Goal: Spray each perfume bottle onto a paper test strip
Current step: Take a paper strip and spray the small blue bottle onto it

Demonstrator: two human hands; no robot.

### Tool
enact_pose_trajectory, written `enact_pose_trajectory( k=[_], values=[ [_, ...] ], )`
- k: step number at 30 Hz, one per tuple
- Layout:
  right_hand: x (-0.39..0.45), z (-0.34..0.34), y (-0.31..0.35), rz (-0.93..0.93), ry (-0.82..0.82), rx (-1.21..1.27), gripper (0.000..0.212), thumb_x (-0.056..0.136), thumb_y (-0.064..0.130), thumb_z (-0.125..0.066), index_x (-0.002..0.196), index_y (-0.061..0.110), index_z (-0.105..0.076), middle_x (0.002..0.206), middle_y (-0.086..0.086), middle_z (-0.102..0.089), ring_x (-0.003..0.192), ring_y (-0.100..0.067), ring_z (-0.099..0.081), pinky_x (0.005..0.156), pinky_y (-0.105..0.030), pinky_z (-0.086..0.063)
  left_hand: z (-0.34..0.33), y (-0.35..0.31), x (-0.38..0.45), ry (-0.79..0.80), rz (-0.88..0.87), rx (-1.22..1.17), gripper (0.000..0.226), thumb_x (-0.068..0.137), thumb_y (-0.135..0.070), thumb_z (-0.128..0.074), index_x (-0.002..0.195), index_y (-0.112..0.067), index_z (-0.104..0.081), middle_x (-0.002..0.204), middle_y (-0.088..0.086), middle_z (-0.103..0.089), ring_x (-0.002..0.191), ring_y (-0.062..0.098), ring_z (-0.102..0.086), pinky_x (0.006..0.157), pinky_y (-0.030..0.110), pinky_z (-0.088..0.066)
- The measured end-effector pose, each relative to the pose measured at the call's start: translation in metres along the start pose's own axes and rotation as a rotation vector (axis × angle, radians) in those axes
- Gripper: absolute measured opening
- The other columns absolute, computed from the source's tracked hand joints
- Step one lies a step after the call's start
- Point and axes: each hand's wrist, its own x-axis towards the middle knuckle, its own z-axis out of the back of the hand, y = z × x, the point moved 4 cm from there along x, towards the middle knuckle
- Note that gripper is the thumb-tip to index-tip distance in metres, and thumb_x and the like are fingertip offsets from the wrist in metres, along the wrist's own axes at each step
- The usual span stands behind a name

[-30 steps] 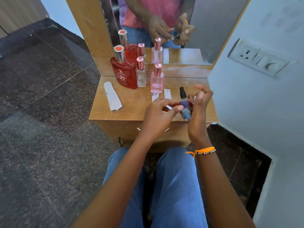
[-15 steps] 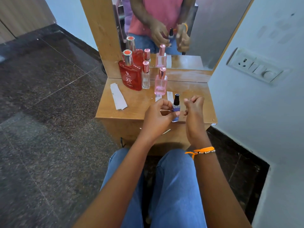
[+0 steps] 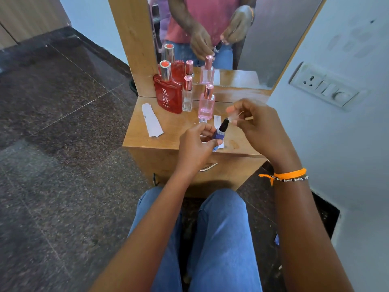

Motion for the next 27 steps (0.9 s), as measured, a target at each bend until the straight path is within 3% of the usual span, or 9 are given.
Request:
enact_pose_trajectory(
  k=[6,14,19,23,27],
  values=[
    [0.007,0.005,0.005,0.009,0.064,-0.062,0.022,0.086,-0.001,-0.063,0.101,0.012,-0.073,0.087,0.003,-0.060,0.072,0.000,-0.051,0.067,0.001,-0.037,0.001,0.002,0.000,0.017,-0.046,0.007,0.022,0.074,-0.009,-0.075,0.094,-0.013,-0.068,0.091,0.004,-0.070,0.088,0.016,-0.065,0.074,0.044,-0.057],
    [0.010,0.011,0.005,0.008,0.124,-0.040,0.023,0.087,0.004,-0.064,0.104,0.017,-0.073,0.083,0.016,-0.059,0.075,0.005,-0.055,0.067,0.005,-0.036,0.000,0.007,0.000,0.058,-0.003,-0.102,0.023,0.074,-0.008,-0.075,0.096,-0.011,-0.069,0.091,0.005,-0.072,0.086,0.013,-0.066,0.067,0.027,-0.050],
    [0.010,0.014,0.006,0.017,0.080,0.035,0.016,0.085,0.003,-0.067,0.092,0.017,-0.070,0.084,0.007,-0.065,0.074,0.002,-0.058,0.069,0.003,-0.041,0.002,0.008,0.002,0.057,-0.003,-0.128,0.022,0.076,-0.012,-0.074,0.097,-0.017,-0.069,0.094,0.003,-0.072,0.093,0.016,-0.067,0.081,0.038,-0.056],
    [0.006,0.014,0.003,0.005,-0.032,0.081,0.006,0.083,0.007,-0.068,0.084,0.011,-0.063,0.078,0.009,-0.064,0.073,-0.005,-0.061,0.070,-0.011,-0.050,0.007,0.005,0.003,0.055,-0.005,-0.122,0.020,0.077,-0.012,-0.074,0.092,-0.023,-0.067,0.095,0.003,-0.072,0.096,0.017,-0.066,0.088,0.043,-0.055],
    [0.003,0.010,0.005,0.017,-0.080,0.140,0.015,0.087,0.004,-0.063,0.094,0.017,-0.067,0.089,0.003,-0.069,0.081,-0.006,-0.063,0.079,-0.018,-0.052,0.009,0.003,0.002,0.049,-0.011,-0.110,0.020,0.076,-0.010,-0.074,0.091,-0.021,-0.067,0.092,0.003,-0.072,0.094,0.017,-0.067,0.088,0.043,-0.055]
  ],
)
